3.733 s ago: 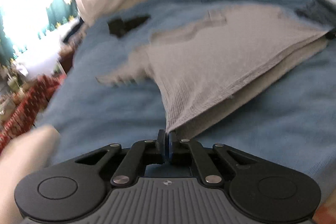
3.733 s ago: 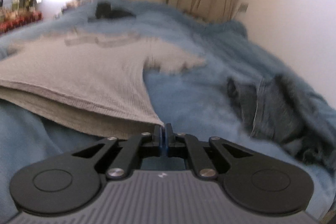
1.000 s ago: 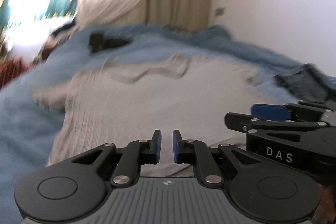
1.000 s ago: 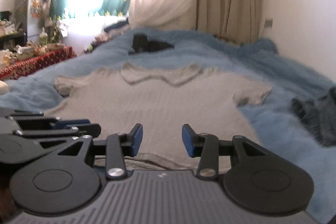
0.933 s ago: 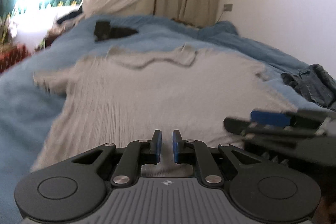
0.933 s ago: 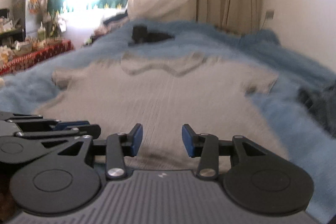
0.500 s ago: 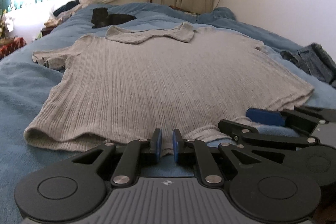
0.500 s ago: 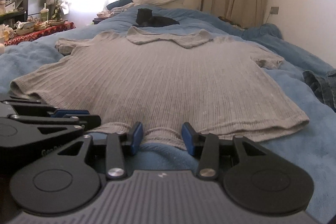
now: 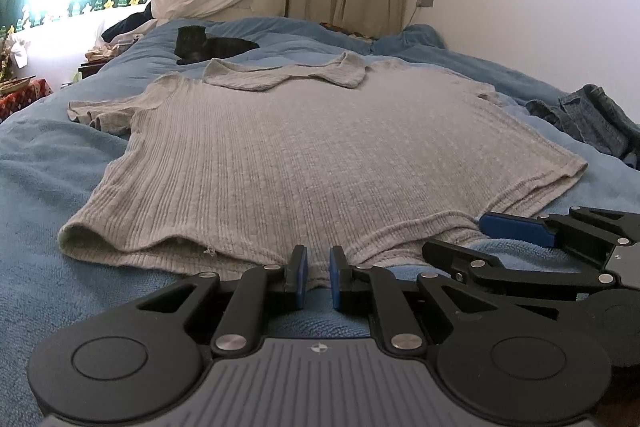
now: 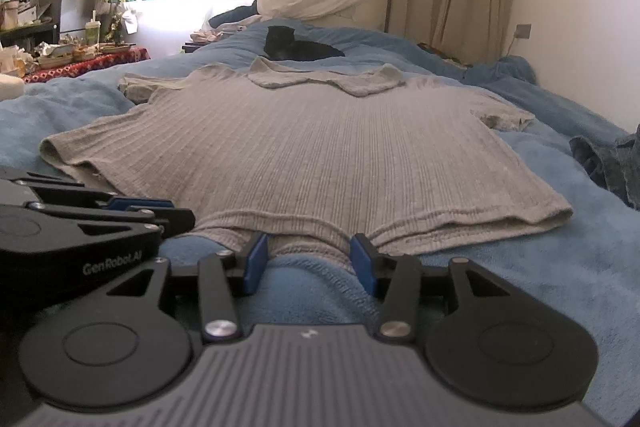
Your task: Fold clothes
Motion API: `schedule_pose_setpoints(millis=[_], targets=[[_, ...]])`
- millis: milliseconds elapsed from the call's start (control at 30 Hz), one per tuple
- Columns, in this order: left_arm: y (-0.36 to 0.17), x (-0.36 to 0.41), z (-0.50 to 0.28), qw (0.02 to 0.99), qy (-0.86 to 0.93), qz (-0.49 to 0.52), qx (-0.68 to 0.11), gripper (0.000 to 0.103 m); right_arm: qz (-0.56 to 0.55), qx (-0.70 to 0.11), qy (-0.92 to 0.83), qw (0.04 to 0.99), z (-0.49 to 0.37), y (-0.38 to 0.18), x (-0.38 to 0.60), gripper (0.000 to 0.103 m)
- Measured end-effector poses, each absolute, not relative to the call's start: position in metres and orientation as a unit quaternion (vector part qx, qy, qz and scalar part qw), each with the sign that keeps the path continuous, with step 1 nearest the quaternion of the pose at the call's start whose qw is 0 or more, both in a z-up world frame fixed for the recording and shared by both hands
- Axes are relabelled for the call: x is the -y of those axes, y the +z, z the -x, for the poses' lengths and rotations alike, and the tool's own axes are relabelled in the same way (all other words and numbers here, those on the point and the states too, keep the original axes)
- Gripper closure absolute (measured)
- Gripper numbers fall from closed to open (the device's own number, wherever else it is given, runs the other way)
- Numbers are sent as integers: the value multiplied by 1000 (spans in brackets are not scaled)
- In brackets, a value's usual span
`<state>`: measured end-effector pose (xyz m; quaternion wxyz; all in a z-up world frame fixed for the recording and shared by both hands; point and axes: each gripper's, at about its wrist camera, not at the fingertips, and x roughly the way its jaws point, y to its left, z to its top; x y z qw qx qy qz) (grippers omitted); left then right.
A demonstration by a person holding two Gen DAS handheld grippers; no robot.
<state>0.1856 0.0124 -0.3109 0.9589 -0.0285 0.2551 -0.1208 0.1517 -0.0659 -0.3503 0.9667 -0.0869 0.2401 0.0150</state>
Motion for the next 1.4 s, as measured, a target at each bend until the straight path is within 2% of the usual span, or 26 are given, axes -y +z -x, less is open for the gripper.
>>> schedule_pose_setpoints(millis=[67, 133, 333, 400, 500, 633, 700, 767, 833, 1000, 1100, 1167, 1300, 1400], targets=[[-309, -14, -185, 958, -121, 34, -256, 89, 90, -235, 14, 968, -149, -347, 66, 47], [-306, -16, -183, 957, -124, 43, -260, 89, 85, -229, 7, 970, -144, -345, 68, 33], [-292, -24, -170, 958, -136, 36, -251, 83, 87, -228, 25, 970, -128, -333, 79, 15], [-285, -26, -162, 961, -137, 14, -239, 77, 80, -224, 26, 971, -122, -325, 87, 12], [-280, -29, -151, 964, -130, -47, -227, 76, 71, -221, 17, 973, -116, -311, 102, 12], [-273, -38, -142, 958, -125, -140, -215, 76, 115, -216, 9, 970, -109, -290, 124, 13], [-269, -45, -140, 953, -122, -185, -208, 75, 171, -212, 13, 962, -106, -283, 130, 15], [-265, -52, -143, 945, -127, -217, -211, 65, 232, -207, 20, 950, -104, -278, 134, 16], [-263, -57, -147, 935, -138, -249, -214, 60, 289, -208, 32, 934, -105, -278, 136, 23], [-270, -58, -153, 900, -150, -355, -201, 61, 429, -206, 73, 876, -107, -297, 129, 34], [-277, -52, -153, 872, -166, -420, -188, 60, 513, -179, 89, 835, -105, -312, 121, 35], [-281, -47, -152, 856, -175, -454, -177, 60, 545, -168, 101, 815, -106, -317, 119, 37], [-287, -44, -157, 831, -195, -493, -168, 60, 598, -169, 125, 773, -108, -326, 118, 52], [-288, -47, -160, 816, -209, -512, -167, 60, 624, -173, 137, 750, -111, -328, 123, 52]])
